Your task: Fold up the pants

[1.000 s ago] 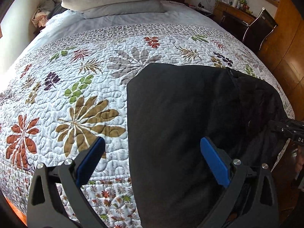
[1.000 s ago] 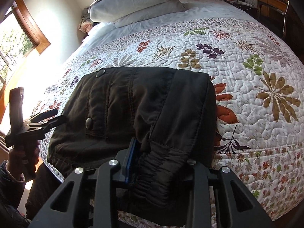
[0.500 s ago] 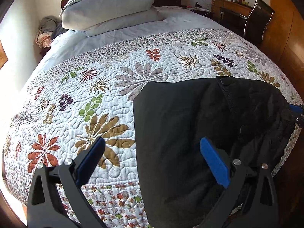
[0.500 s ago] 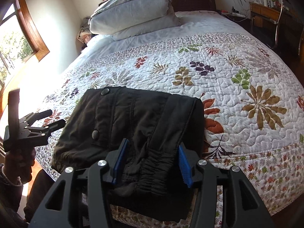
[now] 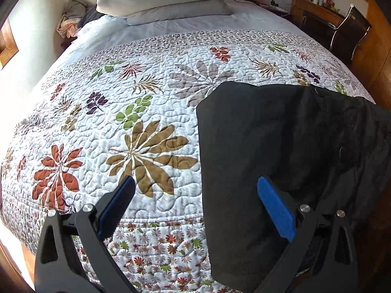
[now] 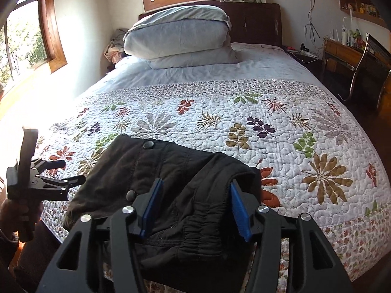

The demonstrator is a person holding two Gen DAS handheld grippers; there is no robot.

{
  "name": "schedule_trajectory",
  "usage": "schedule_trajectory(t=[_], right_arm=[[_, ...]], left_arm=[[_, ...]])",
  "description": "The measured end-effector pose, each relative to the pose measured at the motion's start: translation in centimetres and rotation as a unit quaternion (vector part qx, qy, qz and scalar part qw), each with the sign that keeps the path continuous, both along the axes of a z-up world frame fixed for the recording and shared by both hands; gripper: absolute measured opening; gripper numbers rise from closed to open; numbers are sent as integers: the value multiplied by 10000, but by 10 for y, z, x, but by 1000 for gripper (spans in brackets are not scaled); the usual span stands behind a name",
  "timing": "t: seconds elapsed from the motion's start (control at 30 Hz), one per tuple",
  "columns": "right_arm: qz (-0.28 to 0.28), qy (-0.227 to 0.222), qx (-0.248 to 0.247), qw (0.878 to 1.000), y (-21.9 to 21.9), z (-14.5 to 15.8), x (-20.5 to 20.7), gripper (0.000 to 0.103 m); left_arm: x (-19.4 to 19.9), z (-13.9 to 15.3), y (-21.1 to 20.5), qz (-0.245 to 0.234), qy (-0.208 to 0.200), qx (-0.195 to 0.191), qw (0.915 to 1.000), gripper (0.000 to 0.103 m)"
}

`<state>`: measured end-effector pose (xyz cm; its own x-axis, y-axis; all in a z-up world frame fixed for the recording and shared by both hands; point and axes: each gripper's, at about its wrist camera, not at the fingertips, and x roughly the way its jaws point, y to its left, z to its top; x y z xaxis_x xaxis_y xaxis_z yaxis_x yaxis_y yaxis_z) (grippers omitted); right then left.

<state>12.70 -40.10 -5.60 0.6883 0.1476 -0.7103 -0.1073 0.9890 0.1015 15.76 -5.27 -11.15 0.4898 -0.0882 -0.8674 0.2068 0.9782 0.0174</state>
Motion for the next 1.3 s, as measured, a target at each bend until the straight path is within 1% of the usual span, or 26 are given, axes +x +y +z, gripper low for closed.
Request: schedule_trajectory(t=[0.07,0.13,0.2,0.27,0.33,0.37,0.43,0.53,0.6,0.67,0.77,0.83,0.87,0.97,1.0,1.07,1.13,1.17,1.23,1.27,1.3], right_arm=[[-76,-51,-110,9999,-5,5,-5,55],[-129,-38,-30,9999,-12,9,-11,56],[-14,-78,268,9996,-15,10,-14,57],[197,-100,636,9977,-12,9,-11,57],[396,-92,901,9951,-3,2,-4,57],[458,-27,950,9944,3,-4,1,57],[470,174,815,9954,12,-19,9,57],[348,440,528,9970,18,-41,13,57],[254,564,495,9969,13,-55,10,57],[232,640,620,9958,8,-65,7,57],[239,655,605,9957,5,-75,6,58],[289,645,501,9962,9,-81,6,65],[315,651,438,9964,12,-83,6,66],[405,658,166,9969,21,-79,7,68],[439,638,175,9968,21,-74,6,68],[487,533,394,9966,16,-60,1,68],[405,421,593,9965,5,-44,-5,76],[360,378,682,9963,-3,-37,-6,79],[264,372,825,9955,-18,-26,-9,90],[207,384,920,9948,-27,-23,-10,91],[184,420,1028,9936,-34,-22,-10,93]], left_arm=[[1,-6,2,48,86,-123,9999,100],[3,-10,4,112,107,-268,9995,100],[4,-11,4,147,126,-369,9991,100],[4,-8,3,180,113,-380,9991,100],[1,-2,1,137,45,-452,9989,100],[-1,1,-1,97,-7,-483,9988,100],[-3,3,-5,-20,-18,-473,9989,100],[-2,-3,-8,-117,121,-470,9988,100],[-2,-8,-9,-140,175,-486,9986,100],[-2,-12,-9,-147,213,-507,9984,100],[-2,-12,-10,-127,210,-520,9983,100],[-3,-8,-12,-123,142,-434,9989,100],[-4,-4,-13,-133,93,-384,9991,100],[-6,8,-16,-186,-37,-359,9992,100],[-6,12,-17,-190,-78,-358,9991,100],[-7,20,-18,-224,-119,-384,9989,100],[-8,28,-19,-264,-158,-415,9987,100],[-9,31,-20,-290,-178,-442,9984,100],[-9,34,-20,-368,-114,-544,9978,100],[-8,35,-20,-412,-34,-644,9971,100],[-7,35,-17,-472,79,-837,9953,100]])
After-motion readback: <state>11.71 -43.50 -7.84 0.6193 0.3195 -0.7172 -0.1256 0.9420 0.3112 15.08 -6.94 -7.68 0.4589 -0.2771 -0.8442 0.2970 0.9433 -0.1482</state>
